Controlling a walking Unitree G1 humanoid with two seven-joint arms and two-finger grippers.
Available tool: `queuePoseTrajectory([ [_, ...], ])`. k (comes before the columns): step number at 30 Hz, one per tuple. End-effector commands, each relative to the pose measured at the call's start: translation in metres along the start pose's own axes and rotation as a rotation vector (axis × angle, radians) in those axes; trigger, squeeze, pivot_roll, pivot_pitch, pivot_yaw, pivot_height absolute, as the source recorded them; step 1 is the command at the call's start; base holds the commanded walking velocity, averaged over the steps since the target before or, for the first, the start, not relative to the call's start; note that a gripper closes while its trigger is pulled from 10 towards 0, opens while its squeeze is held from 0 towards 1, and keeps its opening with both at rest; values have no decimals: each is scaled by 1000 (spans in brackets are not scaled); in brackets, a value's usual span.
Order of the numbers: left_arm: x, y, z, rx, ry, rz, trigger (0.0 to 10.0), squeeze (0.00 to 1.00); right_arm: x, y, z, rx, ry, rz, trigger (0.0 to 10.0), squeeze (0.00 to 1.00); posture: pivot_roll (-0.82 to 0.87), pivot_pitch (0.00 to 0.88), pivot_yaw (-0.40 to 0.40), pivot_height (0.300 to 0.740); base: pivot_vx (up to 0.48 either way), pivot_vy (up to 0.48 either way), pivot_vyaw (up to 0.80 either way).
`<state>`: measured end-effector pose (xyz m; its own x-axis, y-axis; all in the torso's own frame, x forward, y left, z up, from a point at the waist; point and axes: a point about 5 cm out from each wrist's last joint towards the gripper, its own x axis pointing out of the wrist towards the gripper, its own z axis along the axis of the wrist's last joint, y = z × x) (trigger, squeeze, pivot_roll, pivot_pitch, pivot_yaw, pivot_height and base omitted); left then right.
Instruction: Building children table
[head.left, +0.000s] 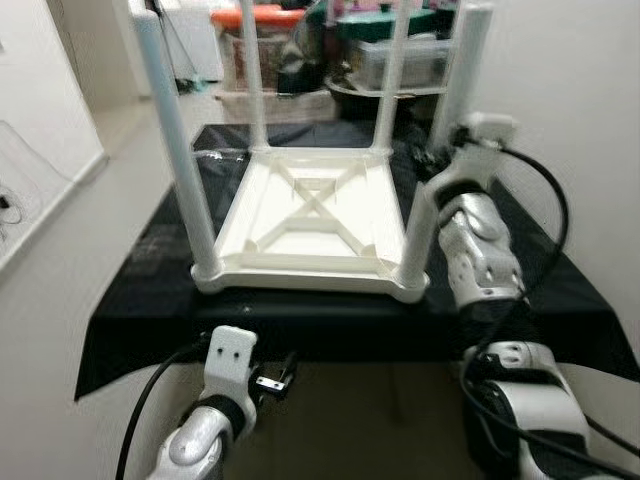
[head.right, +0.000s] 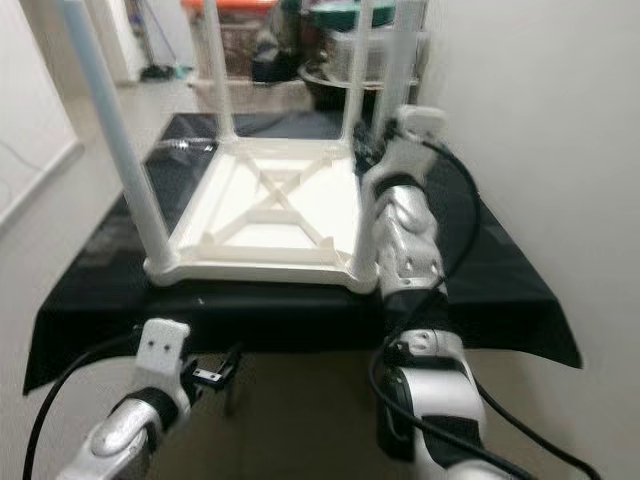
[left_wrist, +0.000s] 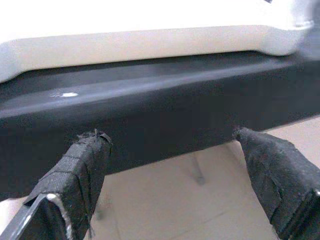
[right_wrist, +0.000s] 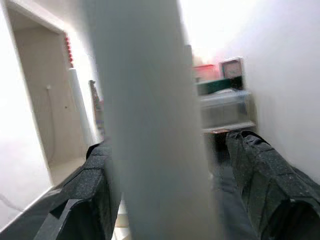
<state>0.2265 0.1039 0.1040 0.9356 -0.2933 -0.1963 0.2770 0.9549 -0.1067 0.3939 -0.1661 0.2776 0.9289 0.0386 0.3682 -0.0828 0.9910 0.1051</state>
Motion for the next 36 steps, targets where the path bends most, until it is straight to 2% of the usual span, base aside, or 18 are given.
queuePoseTrajectory([
  [1,-3,1,0,-4,12,7,10000,0,10,8,-1,47,34,3,0,0,58,35,-29,740,0,0,0],
  [7,-6,0,1,-6,11,7,10000,0,19,10,3,65,48,-14,0,0,62,53,-30,740,0,0,0],
  [11,-11,-3,3,-8,12,5,10000,0,27,12,7,127,69,-48,0,0,66,74,-31,740,0,0,0],
  [14,-17,-5,5,-12,13,1,10000,0,30,17,-5,324,170,-89,0,0,70,96,-30,740,0,0,0],
  [15,-17,-5,5,-12,13,1,10000,0,30,17,-5,324,170,-89,0,0,70,96,-30,740,0,0,0],
  [18,-22,-8,6,-16,19,-4,10000,0,30,24,-17,496,256,-110,0,0,82,116,-34,740,0,0,0],
  [19,-22,-8,6,-16,19,-4,10000,0,30,24,-17,496,256,-110,0,0,82,116,-34,740,0,0,0],
  [20,-27,-11,7,-21,24,-6,10000,0,28,31,-28,619,320,-130,0,0,98,136,-44,740,0,0,0],
  [22,-27,-11,7,-21,24,-6,10000,0,28,31,-28,619,320,-130,0,0,98,136,-44,740,0,0,0],
  [24,-33,-15,9,-28,29,-10,10000,0,23,45,-44,764,405,-130,0,0,106,150,-47,740,0,0,0],
  [25,-33,-15,9,-28,29,-10,10000,0,23,45,-44,764,405,-130,0,0,106,150,-47,740,0,0,0],
  [29,-40,-19,11,-30,37,-19,10000,0,12,62,-64,901,512,-167,0,0,120,180,-54,740,0,0,0],
  [32,-42,-20,12,-30,37,-20,10000,0,11,66,-67,924,527,-171,0,0,122,182,-54,740,0,0,0],
  [34,-47,-23,14,-35,42,-22,10000,0,3,81,-79,983,589,-186,0,0,136,210,-56,740,0,0,0],
  [35,-47,-23,14,-35,42,-22,10000,0,3,81,-79,983,589,-186,0,0,136,210,-56,740,0,0,0],
  [36,-50,-24,15,-38,44,-23,10000,0,-1,90,-84,1009,627,-196,0,0,140,221,-60,740,0,0,0],
])
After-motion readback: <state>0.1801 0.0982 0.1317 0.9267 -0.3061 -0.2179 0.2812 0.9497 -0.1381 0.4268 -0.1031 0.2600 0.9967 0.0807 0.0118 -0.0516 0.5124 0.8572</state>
